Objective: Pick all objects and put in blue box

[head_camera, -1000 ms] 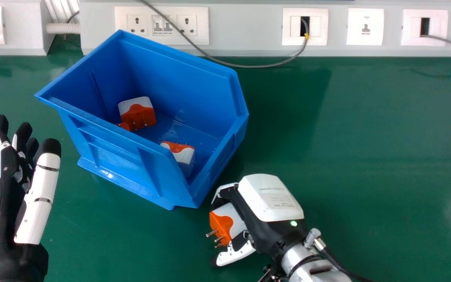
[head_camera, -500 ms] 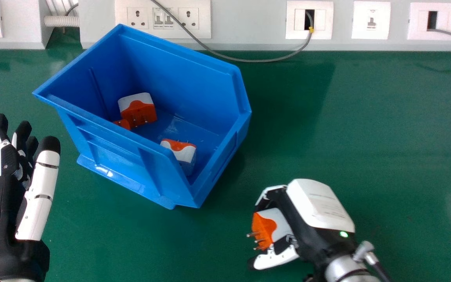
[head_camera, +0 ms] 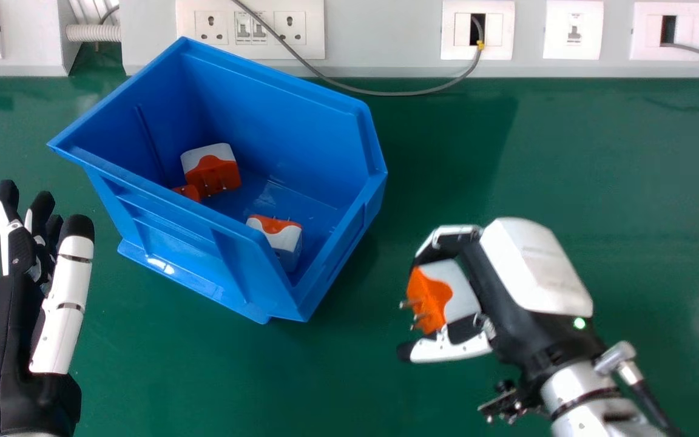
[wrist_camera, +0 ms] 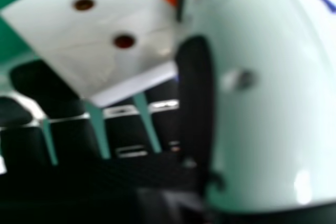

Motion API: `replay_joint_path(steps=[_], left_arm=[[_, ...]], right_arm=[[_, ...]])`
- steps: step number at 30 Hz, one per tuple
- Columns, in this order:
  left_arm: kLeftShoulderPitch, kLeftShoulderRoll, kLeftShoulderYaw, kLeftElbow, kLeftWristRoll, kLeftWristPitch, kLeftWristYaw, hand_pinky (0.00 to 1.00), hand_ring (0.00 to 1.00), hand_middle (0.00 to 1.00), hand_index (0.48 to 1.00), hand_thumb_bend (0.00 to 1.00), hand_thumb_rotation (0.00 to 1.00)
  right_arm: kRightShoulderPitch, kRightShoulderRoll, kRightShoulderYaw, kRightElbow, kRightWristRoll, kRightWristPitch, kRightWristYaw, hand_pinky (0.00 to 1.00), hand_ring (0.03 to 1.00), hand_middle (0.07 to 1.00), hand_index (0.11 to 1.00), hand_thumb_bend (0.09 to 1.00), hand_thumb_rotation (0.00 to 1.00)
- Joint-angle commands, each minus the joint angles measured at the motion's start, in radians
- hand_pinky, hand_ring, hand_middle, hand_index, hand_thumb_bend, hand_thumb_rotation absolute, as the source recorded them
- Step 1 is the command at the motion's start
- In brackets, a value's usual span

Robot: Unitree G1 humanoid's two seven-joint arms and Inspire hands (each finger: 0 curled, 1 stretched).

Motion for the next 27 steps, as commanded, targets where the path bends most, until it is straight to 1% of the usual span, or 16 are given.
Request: replay_joint_path(steps=[1,2,4,6,8,12,14,15,16,17,19,21,22,23,25,27], left_arm=[[0.000,-0.001,0.001,-0.012,0.000,-0.013,0.001,1.00,1.00,1.00,1.000,0.37,0.72],[0.001,-0.005,0.000,-0.014,-0.007,-0.010,0.002,1.00,1.00,1.00,1.000,0.36,0.72],[0.001,-0.007,-0.003,-0.016,-0.007,-0.008,0.005,1.00,1.00,1.00,1.000,0.36,0.70],[0.004,-0.001,-0.006,-0.009,0.007,-0.020,0.003,1.00,1.00,1.00,1.000,0.36,0.70],[0.008,0.003,-0.007,-0.002,0.015,-0.033,-0.002,1.00,1.00,1.00,1.000,0.34,0.70],[0.013,0.001,-0.007,0.000,0.018,-0.039,-0.004,1.00,1.00,1.00,1.000,0.35,0.73],[0.016,0.002,-0.007,-0.001,0.026,-0.043,-0.003,1.00,1.00,1.00,1.000,0.35,0.74],[0.018,0.001,-0.007,-0.003,0.021,-0.042,-0.006,1.00,1.00,1.00,1.000,0.36,0.74],[0.019,-0.002,-0.006,-0.005,0.008,-0.039,-0.009,1.00,1.00,1.00,1.000,0.37,0.74],[0.020,-0.003,-0.006,-0.008,0.007,-0.037,-0.008,1.00,1.00,1.00,1.000,0.37,0.73],[0.025,-0.002,-0.007,-0.014,0.016,-0.038,-0.008,1.00,1.00,1.00,1.000,0.37,0.74],[0.030,-0.003,-0.008,-0.021,0.025,-0.036,-0.004,1.00,1.00,1.00,1.000,0.37,0.74],[0.033,-0.004,-0.009,-0.026,0.024,-0.031,-0.003,1.00,1.00,1.00,1.000,0.36,0.75],[0.037,-0.003,-0.009,-0.030,0.029,-0.031,-0.001,1.00,1.00,1.00,1.000,0.34,0.75],[0.043,-0.002,-0.010,-0.035,0.040,-0.033,0.003,1.00,1.00,1.00,1.000,0.34,0.75],[0.048,-0.001,-0.010,-0.037,0.047,-0.036,0.004,1.00,1.00,1.00,1.000,0.34,0.75]], right_arm=[[-0.057,0.012,-0.024,-0.046,0.019,-0.032,0.004,0.06,0.091,0.147,0.469,0.490,0.13],[-0.074,0.016,-0.027,-0.046,0.019,-0.033,0.008,0.06,0.093,0.152,0.469,0.490,0.13],[-0.112,0.024,-0.029,-0.036,0.020,-0.044,0.007,0.07,0.103,0.165,0.469,0.489,0.13],[-0.164,0.024,-0.022,-0.016,0.003,-0.049,0.013,0.08,0.120,0.187,0.469,0.488,0.13],[-0.213,0.032,-0.017,0.012,0.003,-0.061,0.009,0.10,0.141,0.211,0.469,0.488,0.13],[-0.321,0.051,-0.001,0.087,-0.009,-0.085,-0.002,0.09,0.128,0.193,0.469,0.485,0.14],[-0.391,0.070,0.010,0.129,-0.003,-0.084,0.023,0.09,0.128,0.195,0.469,0.483,0.14],[-0.428,0.086,0.017,0.142,-0.006,-0.068,0.041,0.09,0.133,0.200,0.469,0.483,0.14],[-0.460,0.103,0.023,0.158,-0.007,-0.058,0.050,0.10,0.145,0.220,0.471,0.482,0.14],[-0.494,0.120,0.028,0.181,0.001,-0.060,0.054,0.10,0.161,0.246,0.473,0.481,0.14],[-0.555,0.146,0.040,0.235,0.003,-0.069,0.052,0.10,0.153,0.233,0.471,0.481,0.14],[-0.616,0.165,0.060,0.306,-0.019,-0.080,0.033,0.11,0.177,0.264,0.472,0.483,0.14],[-0.643,0.170,0.071,0.344,-0.028,-0.090,0.021,0.13,0.194,0.286,0.474,0.485,0.14],[-0.673,0.175,0.083,0.386,-0.034,-0.099,0.016,0.13,0.200,0.294,0.474,0.486,0.14],[-0.725,0.183,0.105,0.469,-0.041,-0.118,0.005,0.22,0.321,0.411,0.480,0.487,0.14],[-0.767,0.202,0.119,0.551,-0.038,-0.138,-0.016,0.26,0.370,0.461,0.484,0.487,0.13]])
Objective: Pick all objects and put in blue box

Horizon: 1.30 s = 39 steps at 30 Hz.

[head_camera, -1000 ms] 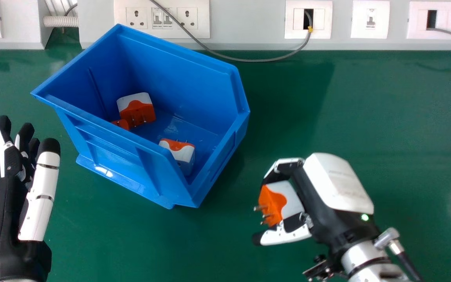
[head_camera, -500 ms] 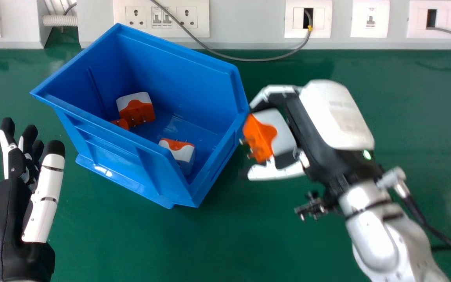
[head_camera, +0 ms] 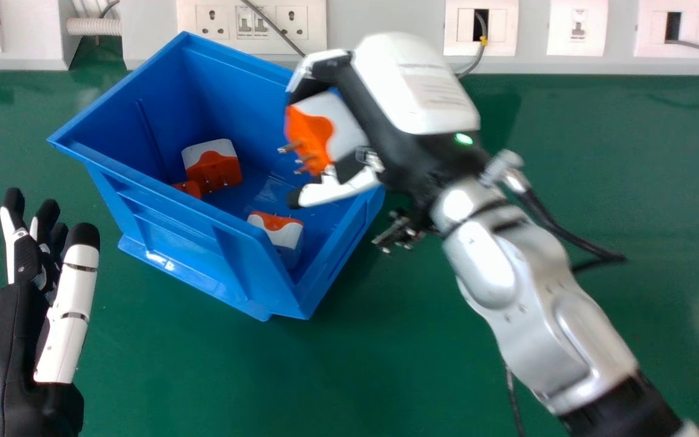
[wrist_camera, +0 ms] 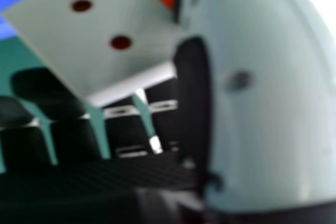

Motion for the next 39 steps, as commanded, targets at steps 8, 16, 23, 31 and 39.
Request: replay_joint_path(steps=[8,16,23,31,39], left_arm=[[0.035,0.001,-0.001,-0.032,0.020,-0.038,-0.001,1.00,1.00,1.00,1.000,0.40,0.78],[0.061,-0.005,0.004,-0.035,0.012,-0.064,-0.004,1.00,1.00,1.00,1.000,0.44,0.72],[0.076,-0.018,-0.001,-0.040,0.005,-0.063,0.001,1.00,1.00,1.00,1.000,0.41,0.71],[0.075,-0.026,-0.010,-0.044,0.031,-0.066,0.011,1.00,1.00,1.00,1.000,0.40,0.75],[0.056,-0.026,-0.016,-0.035,0.043,-0.064,0.014,1.00,1.00,1.00,1.000,0.42,0.76]], right_arm=[[-0.197,0.091,0.058,0.334,0.001,-0.063,-0.082,0.24,0.345,0.459,0.486,0.491,0.13],[-0.333,0.134,0.106,0.638,-0.012,-0.113,-0.156,0.26,0.366,0.448,0.511,0.508,0.04],[-0.383,0.161,0.102,0.742,0.009,-0.120,-0.180,0.28,0.415,0.535,0.528,0.500,0.00],[-0.394,0.181,0.116,0.770,0.000,-0.111,-0.256,0.30,0.384,0.494,0.566,0.496,0.00],[-0.383,0.155,0.131,0.728,-0.001,-0.086,-0.197,0.75,0.897,0.944,0.894,0.495,0.31]])
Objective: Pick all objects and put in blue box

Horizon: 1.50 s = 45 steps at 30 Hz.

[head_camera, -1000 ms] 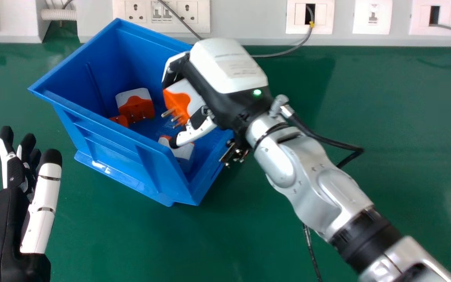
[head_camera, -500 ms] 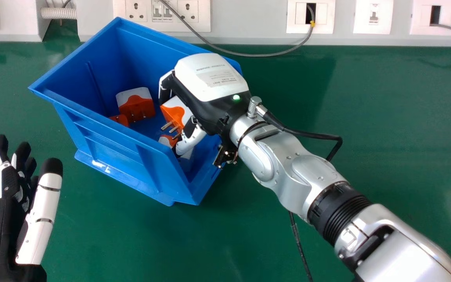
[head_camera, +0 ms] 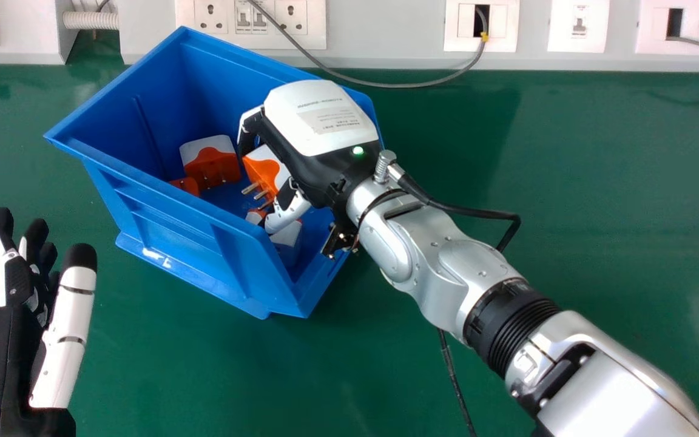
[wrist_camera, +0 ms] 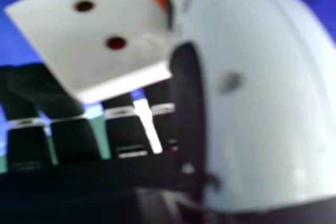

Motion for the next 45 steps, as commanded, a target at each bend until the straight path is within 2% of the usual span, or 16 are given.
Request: replay_joint_path(steps=[1,8,12,16,22,24,26,28,29,31,34,35,38,39,41,45], left_arm=[[-0.001,0.002,-0.004,-0.024,0.010,-0.014,0.004,1.00,1.00,1.00,1.000,0.42,0.76],[-0.011,0.001,-0.010,-0.033,0.014,-0.002,0.008,1.00,1.00,1.00,1.000,0.41,0.77],[-0.017,-0.001,-0.012,-0.032,-0.004,0.002,0.007,1.00,1.00,1.00,1.000,0.41,0.74],[-0.024,0.001,-0.012,-0.027,-0.011,0.008,0.005,1.00,1.00,1.00,1.000,0.40,0.72],[-0.044,0.002,-0.007,-0.010,-0.035,0.013,0.002,1.00,1.00,1.00,1.000,0.40,0.71],[-0.048,0.010,-0.008,-0.006,-0.025,0.014,0.001,1.00,1.00,1.00,1.000,0.40,0.73],[-0.053,0.011,-0.009,-0.006,-0.015,0.019,0.006,1.00,1.00,1.00,1.000,0.37,0.74],[-0.057,0.007,-0.012,-0.013,-0.015,0.030,0.012,1.00,1.00,1.00,1.000,0.36,0.74],[-0.060,0.008,-0.013,-0.014,-0.015,0.033,0.013,1.00,1.00,1.00,1.000,0.36,0.74],[-0.066,0.009,-0.013,-0.016,-0.017,0.040,0.013,1.00,1.00,1.00,1.000,0.40,0.74],[-0.074,0.016,-0.012,-0.017,-0.004,0.053,0.015,1.00,1.00,1.00,1.000,0.37,0.76],[-0.078,0.015,-0.011,-0.016,-0.008,0.052,0.013,1.00,1.00,1.00,1.000,0.32,0.74],[-0.089,0.015,-0.009,-0.014,-0.024,0.057,0.006,1.00,1.00,1.00,1.000,0.30,0.73],[-0.091,0.017,-0.009,-0.012,-0.023,0.056,0.004,1.00,1.00,1.00,1.000,0.30,0.73],[-0.094,0.018,-0.010,-0.012,-0.017,0.054,0.005,1.00,1.00,1.00,1.000,0.32,0.74],[-0.101,0.017,-0.008,-0.008,-0.016,0.047,0.007,1.00,1.00,1.00,1.000,0.31,0.75]], right_arm=[[-0.040,-0.010,0.005,-0.040,-0.005,0.006,-0.003,0.77,0.917,0.964,0.915,0.509,0.32],[-0.024,-0.026,0.021,-0.064,-0.021,0.030,-0.010,0.80,0.961,1.000,0.977,0.530,0.46],[-0.016,-0.033,0.024,-0.070,-0.017,0.031,-0.013,0.80,0.960,1.000,0.963,0.523,0.44],[-0.014,-0.041,0.025,-0.073,-0.015,0.034,-0.018,0.80,0.953,1.000,0.964,0.516,0.43],[0.010,-0.072,0.015,-0.111,-0.019,0.030,-0.066,0.75,0.920,0.973,0.927,0.495,0.40],[0.037,-0.092,0.005,-0.151,-0.018,0.032,-0.097,0.73,0.906,0.955,0.901,0.469,0.40],[0.078,-0.119,-0.009,-0.223,-0.016,0.037,-0.111,0.73,0.905,0.948,0.893,0.416,0.41],[0.126,-0.147,-0.027,-0.309,-0.010,0.048,-0.096,0.75,0.918,0.952,0.900,0.360,0.44],[0.156,-0.162,-0.039,-0.356,-0.005,0.048,-0.091,0.78,0.931,0.959,0.913,0.320,0.49],[0.224,-0.189,-0.069,-0.452,0.014,0.034,-0.094,0.79,0.936,0.964,0.920,0.285,0.53],[0.330,-0.222,-0.123,-0.588,0.055,0.004,-0.096,0.75,0.920,0.955,0.923,0.257,0.60],[0.370,-0.234,-0.139,-0.636,0.066,0.002,-0.094,0.74,0.916,0.952,0.921,0.252,0.61],[0.493,-0.256,-0.191,-0.766,0.105,-0.001,-0.084,0.76,0.932,0.969,0.931,0.265,0.76],[0.538,-0.264,-0.209,-0.793,0.115,-0.017,-0.099,0.78,0.949,0.984,0.946,0.276,0.83],[0.614,-0.278,-0.236,-0.846,0.125,-0.037,-0.120,0.79,0.941,0.979,0.943,0.299,0.87],[0.803,-0.292,-0.306,-1.000,0.150,-0.049,-0.133,0.79,0.927,0.959,0.926,0.274,0.73]])
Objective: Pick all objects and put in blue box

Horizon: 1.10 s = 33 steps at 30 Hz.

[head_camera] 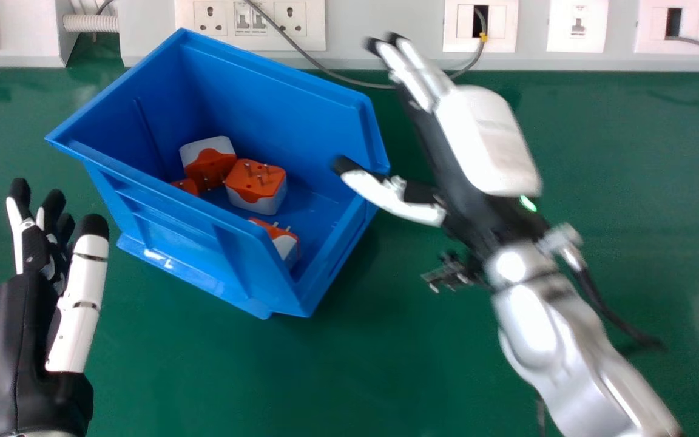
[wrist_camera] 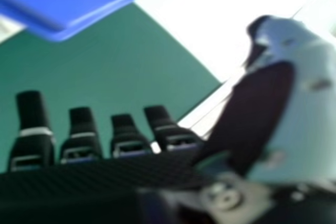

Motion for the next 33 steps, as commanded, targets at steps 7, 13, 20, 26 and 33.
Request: replay_joint_path(steps=[7,13,20,26,33], left_arm=[[-0.018,0.014,0.015,-0.005,-0.013,-0.005,-0.009,1.00,1.00,1.00,1.000,0.31,0.76],[-0.030,0.015,0.022,0.008,-0.024,0.001,-0.012,1.00,1.00,1.00,1.000,0.37,0.74],[-0.030,0.021,0.026,0.022,-0.017,-0.005,-0.013,1.00,1.00,1.00,1.000,0.37,0.75],[-0.042,0.021,0.031,0.059,-0.023,-0.027,-0.014,1.00,1.00,1.00,1.000,0.36,0.76],[-0.040,0.031,0.034,0.087,-0.013,-0.062,-0.022,1.00,1.00,1.00,1.000,0.34,0.79]], right_arm=[[0.289,0.032,-0.141,-0.201,0.211,-0.044,0.040,0.87,0.991,0.999,0.987,0.291,0.91],[0.415,0.095,-0.206,-0.257,0.439,-0.022,0.147,0.99,1.000,1.000,1.000,0.465,1.00],[0.465,0.139,-0.270,-0.277,0.588,-0.016,0.229,1.00,1.000,1.000,1.000,0.501,1.00],[0.472,0.146,-0.309,-0.263,0.611,-0.057,0.249,1.00,1.000,1.000,1.000,0.589,1.00],[0.478,0.160,-0.339,-0.258,0.635,-0.088,0.276,1.00,1.000,1.000,1.000,0.644,1.00]])
